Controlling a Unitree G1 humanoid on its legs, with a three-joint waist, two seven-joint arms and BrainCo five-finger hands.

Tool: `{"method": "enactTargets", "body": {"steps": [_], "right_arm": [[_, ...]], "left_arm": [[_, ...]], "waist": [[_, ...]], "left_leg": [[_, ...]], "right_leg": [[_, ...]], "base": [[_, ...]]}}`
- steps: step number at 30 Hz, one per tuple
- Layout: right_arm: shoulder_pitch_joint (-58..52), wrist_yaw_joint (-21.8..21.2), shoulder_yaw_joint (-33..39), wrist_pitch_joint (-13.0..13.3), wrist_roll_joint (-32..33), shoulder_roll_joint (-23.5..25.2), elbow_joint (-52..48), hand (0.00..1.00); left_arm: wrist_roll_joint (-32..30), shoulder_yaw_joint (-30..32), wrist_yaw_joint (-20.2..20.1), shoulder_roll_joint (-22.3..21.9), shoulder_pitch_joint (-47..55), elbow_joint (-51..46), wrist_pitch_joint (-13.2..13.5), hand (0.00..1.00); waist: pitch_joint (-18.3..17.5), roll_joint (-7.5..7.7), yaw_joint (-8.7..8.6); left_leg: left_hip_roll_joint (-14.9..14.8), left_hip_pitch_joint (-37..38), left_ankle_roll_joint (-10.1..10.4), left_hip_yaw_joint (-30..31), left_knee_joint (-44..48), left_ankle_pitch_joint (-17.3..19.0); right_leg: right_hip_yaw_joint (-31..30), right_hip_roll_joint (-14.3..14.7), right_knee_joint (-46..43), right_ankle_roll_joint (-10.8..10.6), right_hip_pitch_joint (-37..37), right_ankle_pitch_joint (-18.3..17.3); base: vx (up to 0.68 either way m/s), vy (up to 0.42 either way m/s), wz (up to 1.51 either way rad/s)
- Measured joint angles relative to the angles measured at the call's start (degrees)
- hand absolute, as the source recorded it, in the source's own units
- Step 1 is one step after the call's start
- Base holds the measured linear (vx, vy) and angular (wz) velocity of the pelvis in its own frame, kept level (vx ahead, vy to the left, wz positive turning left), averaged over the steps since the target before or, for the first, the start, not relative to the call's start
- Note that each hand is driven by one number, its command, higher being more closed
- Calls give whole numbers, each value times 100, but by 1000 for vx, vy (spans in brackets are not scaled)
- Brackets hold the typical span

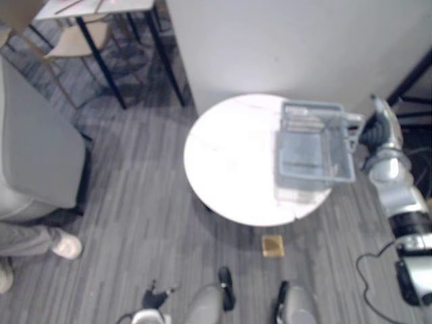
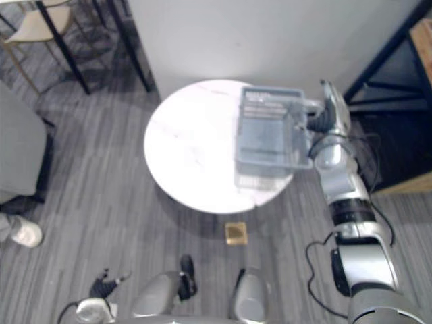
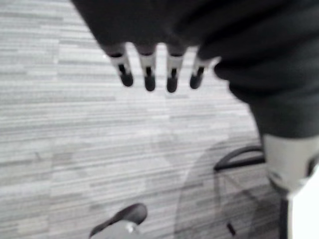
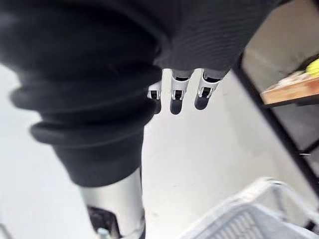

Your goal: Pick vegetable in the basket

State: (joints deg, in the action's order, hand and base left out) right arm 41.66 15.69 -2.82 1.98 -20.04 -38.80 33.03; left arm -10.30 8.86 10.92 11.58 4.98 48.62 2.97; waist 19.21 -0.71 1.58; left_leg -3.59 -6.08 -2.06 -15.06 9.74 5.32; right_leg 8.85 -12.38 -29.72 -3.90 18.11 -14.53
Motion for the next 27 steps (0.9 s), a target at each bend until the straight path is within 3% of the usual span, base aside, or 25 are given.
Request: {"method": "enactTargets", "body": {"steps": [1, 2, 3, 4, 5, 7, 11, 12, 15, 19, 22, 24, 26, 27], "right_arm": [[57, 13, 0, -37, -23, -176, 8, 0], [88, 14, -12, -53, -23, -216, 71, 0], [100, 11, -56, -54, -23, -208, 107, 0], [221, -7, -199, -52, -22, -227, 172, 0], [309, -53, -348, -46, -22, -284, 175, 0], [529, -130, -440, -47, -17, -378, 205, 0], [1068, -282, -717, -15, 79, -718, 1038, 0], [1259, -377, -751, 30, 144, -848, 1144, 100], [1591, -642, -984, 172, 284, -1085, 1594, 100], [1683, -853, -1216, 127, 246, -1116, 2090, 100], [1840, -972, -1224, 116, 265, -1072, 2119, 100], [1818, -926, -1221, 70, 316, -992, 1933, 100], [1587, -816, -1040, -16, 500, -782, 1285, 100], [1425, -820, -964, -23, 519, -740, 1060, 100]], "left_arm": [[-4, -13, 0, 78, -109, -3, 39, 0], [-4, -24, 0, 191, -129, -44, 81, 0], [-4, -36, -3, 289, -123, -50, 90, 0], [-1, -70, 0, 246, -121, -55, 96, 0], [0, -126, 1, 224, -77, -81, 176, 0], [0, -154, -4, 178, -83, -86, 199, 0], [0, -171, -11, 135, -153, -80, 265, 0], [2, -176, -12, 137, -210, -50, 306, 0], [11, -201, -18, 150, -402, 27, 326, 0], [29, -388, -108, 157, -630, 115, 335, 0], [52, -397, -120, 91, -621, 106, 317, 0], [61, -392, -118, -33, -609, 17, 317, 0], [108, -391, -111, -241, -496, -190, 309, 0], [113, -394, -111, -281, -488, -204, 304, 0]], "waist": [[18, 33, 2], [77, 182, 11], [123, 310, -4], [178, 152, 8], [179, 20, 11], [263, -113, -5], [436, -261, -33], [485, -317, -45], [526, -397, -46], [585, -516, 23], [593, -518, 24], [625, -466, 70], [656, -405, 268], [656, -404, 265]], "left_leg": [[16, -79, 143, 100, 92, 86], [60, -82, 359, 165, 278, 235], [110, -75, 458, 170, 416, 323], [-103, -190, 589, 185, 582, 425], [-358, -319, 653, 172, 575, 438], [-572, -372, 784, 174, 286, 364], [-625, -377, 920, 206, -331, 49], [-605, -415, 917, 215, -414, -4], [-530, -660, 895, 300, -419, -42], [-448, -799, 878, 347, -375, -62], [-428, -788, 884, 369, -322, -49], [-405, -887, 928, 868, 9, 87], [-454, -963, 1023, 1566, 562, 570], [-492, -932, 1043, 1598, 619, 691]], "right_leg": [[-107, 22, 1027, -19, 106, 454], [-290, -37, 1520, -9, 173, 1332], [-380, -86, 1620, -125, 186, 1878], [-349, 54, 1490, -492, 204, 1798], [-229, 269, 1702, -482, 207, 1806], [-106, 519, 2025, -372, 212, 1888], [23, 678, 2427, -259, 267, 2045], [27, 684, 2596, -255, 266, 2148], [51, 661, 3062, -222, 260, 2420], [46, 638, 3250, -205, 266, 2448], [-127, 665, 3271, -203, 273, 2446], [-401, 724, 3248, -187, 298, 2433], [-832, 953, 3027, -23, 473, 2308], [-889, 1009, 3011, -28, 468, 2312]], "base": [[348, -216, 90], [349, -247, 87], [333, -291, 57], [284, -293, 26], [272, -282, 7], [228, -228, -3], [141, -92, 5], [60, -5, 3], [-7, 22, 8], [-27, 10, 11], [0, -5, -11], [7, -31, -44], [-18, -65, -103], [-18, -24, -81]]}}
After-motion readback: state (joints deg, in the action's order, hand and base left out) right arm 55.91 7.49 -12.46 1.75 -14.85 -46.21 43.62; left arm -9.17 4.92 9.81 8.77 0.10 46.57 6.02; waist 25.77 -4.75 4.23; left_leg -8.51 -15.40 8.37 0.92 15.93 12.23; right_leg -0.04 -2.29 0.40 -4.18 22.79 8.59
